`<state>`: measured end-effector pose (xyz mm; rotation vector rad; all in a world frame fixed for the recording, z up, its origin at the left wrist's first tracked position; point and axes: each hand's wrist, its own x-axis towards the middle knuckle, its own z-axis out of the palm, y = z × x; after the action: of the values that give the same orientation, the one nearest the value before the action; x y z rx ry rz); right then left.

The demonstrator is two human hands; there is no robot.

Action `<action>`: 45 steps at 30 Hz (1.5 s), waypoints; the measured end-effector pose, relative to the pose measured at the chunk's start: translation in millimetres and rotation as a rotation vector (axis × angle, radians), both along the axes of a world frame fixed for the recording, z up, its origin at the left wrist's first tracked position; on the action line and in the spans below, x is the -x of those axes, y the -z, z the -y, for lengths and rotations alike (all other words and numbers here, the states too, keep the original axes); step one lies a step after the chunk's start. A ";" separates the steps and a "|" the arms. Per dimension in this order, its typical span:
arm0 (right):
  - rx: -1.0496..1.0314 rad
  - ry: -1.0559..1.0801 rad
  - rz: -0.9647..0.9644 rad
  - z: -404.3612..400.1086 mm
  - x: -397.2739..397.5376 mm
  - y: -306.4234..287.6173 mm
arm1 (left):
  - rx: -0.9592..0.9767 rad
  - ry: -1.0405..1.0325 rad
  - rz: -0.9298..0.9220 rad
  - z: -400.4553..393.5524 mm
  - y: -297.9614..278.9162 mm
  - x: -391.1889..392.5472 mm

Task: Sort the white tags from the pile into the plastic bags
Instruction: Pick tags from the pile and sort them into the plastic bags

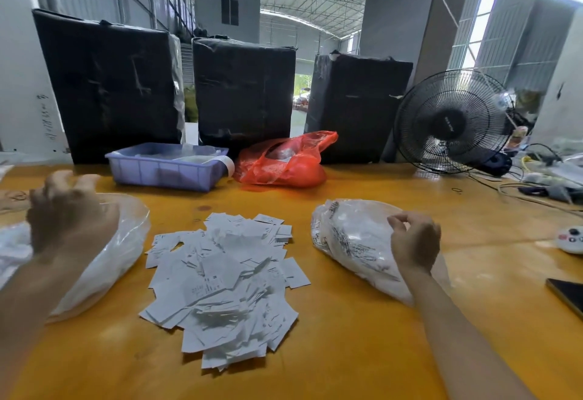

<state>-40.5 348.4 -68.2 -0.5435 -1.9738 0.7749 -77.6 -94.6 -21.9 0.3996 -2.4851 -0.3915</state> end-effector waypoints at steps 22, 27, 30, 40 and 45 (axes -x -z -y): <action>0.911 -1.004 0.075 161.2 -36.6 -17.5 | -1.340 0.802 0.439 -139.7 19.4 -70.3; 0.982 -1.135 0.182 153.1 -32.5 -17.4 | -1.252 0.789 0.419 -131.8 18.0 -66.0; 0.864 -1.295 0.312 150.0 -32.0 -17.9 | -1.125 0.814 0.474 -125.8 17.4 -65.1; 0.715 -1.226 0.380 150.1 -32.5 -13.3 | -1.234 0.791 0.428 -115.0 11.0 -56.8; 0.876 -1.122 0.118 169.3 -34.8 -9.1 | -1.355 0.811 0.457 -119.5 7.8 -61.3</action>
<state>-5.6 179.1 -59.1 0.1348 -1.8776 2.3830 -16.3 24.9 -29.7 -0.0973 -2.2730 -2.5418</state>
